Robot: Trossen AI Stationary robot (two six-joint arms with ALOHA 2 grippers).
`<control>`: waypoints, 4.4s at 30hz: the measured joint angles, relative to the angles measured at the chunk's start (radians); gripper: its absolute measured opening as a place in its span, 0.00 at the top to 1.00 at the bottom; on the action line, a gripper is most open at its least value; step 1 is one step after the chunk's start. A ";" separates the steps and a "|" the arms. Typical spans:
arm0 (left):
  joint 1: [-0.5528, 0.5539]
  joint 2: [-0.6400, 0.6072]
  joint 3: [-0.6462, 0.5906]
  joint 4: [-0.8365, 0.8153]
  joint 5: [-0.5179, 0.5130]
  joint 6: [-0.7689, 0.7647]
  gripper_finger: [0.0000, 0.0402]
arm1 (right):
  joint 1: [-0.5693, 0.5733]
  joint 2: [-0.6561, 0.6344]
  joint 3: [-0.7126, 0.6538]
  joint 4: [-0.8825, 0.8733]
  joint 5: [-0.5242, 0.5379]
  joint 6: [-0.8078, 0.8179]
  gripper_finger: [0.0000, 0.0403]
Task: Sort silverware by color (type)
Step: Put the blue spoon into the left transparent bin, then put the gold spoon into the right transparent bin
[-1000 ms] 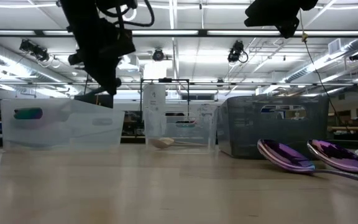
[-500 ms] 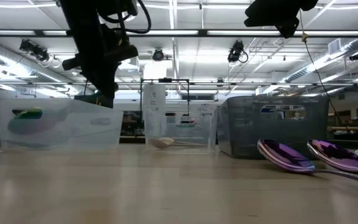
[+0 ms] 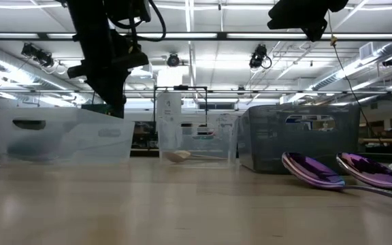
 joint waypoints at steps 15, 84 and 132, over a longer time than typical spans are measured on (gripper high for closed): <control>0.000 0.000 0.000 -0.009 0.020 0.022 0.67 | 0.000 0.000 0.000 0.000 -0.002 -0.002 0.70; -0.191 -0.037 0.067 0.504 0.048 0.657 0.57 | 0.092 0.186 0.000 -0.606 -0.587 0.579 0.70; -0.193 -0.037 0.066 0.463 0.049 0.613 0.57 | 0.233 0.432 0.002 -0.492 -0.787 0.934 0.70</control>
